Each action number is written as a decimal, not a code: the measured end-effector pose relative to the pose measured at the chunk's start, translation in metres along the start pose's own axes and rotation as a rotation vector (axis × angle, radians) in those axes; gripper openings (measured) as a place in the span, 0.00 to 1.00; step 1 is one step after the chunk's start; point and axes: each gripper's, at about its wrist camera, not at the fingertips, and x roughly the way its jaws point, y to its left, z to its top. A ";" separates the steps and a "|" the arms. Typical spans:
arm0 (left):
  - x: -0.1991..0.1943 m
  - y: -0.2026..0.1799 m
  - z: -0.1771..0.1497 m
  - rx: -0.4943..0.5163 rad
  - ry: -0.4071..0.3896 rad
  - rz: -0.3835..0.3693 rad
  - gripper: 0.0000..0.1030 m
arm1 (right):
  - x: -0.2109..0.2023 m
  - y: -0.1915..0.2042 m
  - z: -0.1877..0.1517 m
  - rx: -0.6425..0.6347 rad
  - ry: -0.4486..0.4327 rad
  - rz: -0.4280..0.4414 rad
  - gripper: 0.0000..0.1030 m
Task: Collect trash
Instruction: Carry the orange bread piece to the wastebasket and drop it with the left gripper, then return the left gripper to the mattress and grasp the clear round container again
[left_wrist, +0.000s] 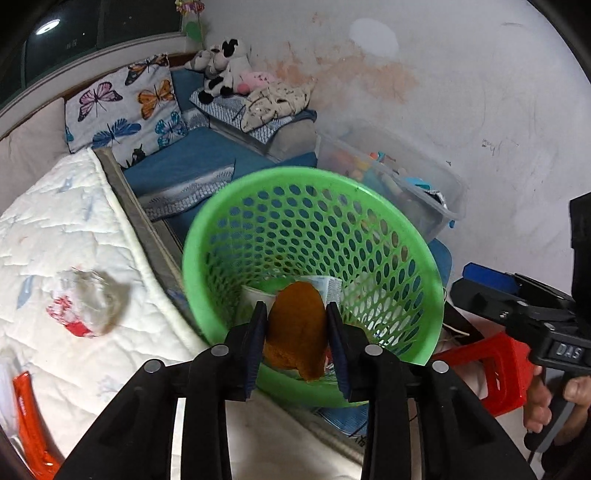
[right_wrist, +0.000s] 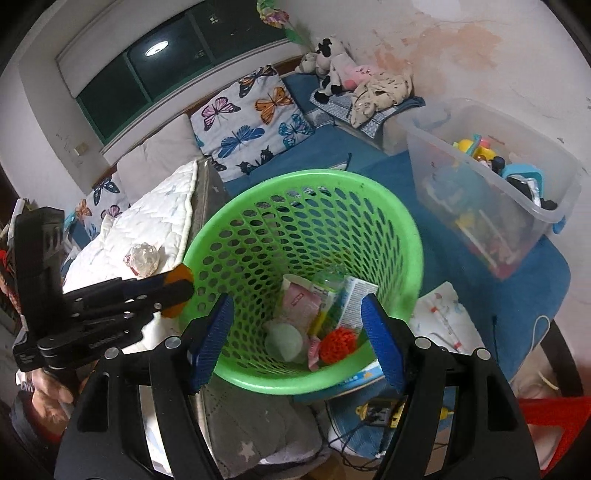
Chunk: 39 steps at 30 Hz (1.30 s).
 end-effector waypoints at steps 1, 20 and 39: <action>0.003 0.000 0.001 -0.006 0.006 -0.003 0.41 | -0.001 -0.001 0.000 0.001 -0.001 -0.002 0.69; -0.075 0.066 -0.043 -0.136 -0.106 0.154 0.58 | 0.003 0.047 -0.012 -0.096 0.018 0.067 0.71; -0.124 0.238 -0.078 -0.349 -0.049 0.279 0.89 | 0.041 0.153 -0.025 -0.250 0.077 0.185 0.73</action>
